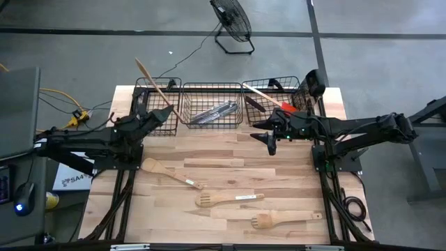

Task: Pick & Place Kitchen Items
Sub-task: Put the wooden serving spoon into the left wire basket

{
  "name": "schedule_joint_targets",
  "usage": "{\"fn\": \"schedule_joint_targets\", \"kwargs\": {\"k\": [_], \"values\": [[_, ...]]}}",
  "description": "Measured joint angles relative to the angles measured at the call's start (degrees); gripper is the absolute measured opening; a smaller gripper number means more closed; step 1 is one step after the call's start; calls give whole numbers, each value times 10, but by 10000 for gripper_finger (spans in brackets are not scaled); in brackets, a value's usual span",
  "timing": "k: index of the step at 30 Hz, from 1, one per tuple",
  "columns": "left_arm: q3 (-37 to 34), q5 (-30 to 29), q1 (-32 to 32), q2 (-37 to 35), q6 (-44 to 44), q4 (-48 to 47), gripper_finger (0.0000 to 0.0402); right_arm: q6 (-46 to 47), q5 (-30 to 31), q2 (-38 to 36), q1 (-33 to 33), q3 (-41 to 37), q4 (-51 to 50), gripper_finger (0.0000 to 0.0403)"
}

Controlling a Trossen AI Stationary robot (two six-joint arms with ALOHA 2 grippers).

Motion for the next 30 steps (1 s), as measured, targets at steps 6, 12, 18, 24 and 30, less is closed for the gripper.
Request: {"fn": "schedule_joint_targets", "kwargs": {"k": [6, 12, 18, 24, 30], "values": [[159, -48, 0, 0, 57, -343, 90, 0, -1, 0, 0, 0, -14, 200], [302, -105, 0, 26, 25, -672, 90, 0, -1, 0, 0, 0, -15, 200], [336, -110, 1, 84, 62, -791, 90, -2, 14, 0, 0, 0, -14, 200], [335, -99, 66, 156, 67, -815, 90, -4, 15, 0, 0, 0, -14, 200], [334, -58, 139, 263, 110, -817, 90, -2, 25, -6, 0, 0, -28, 200]]}}
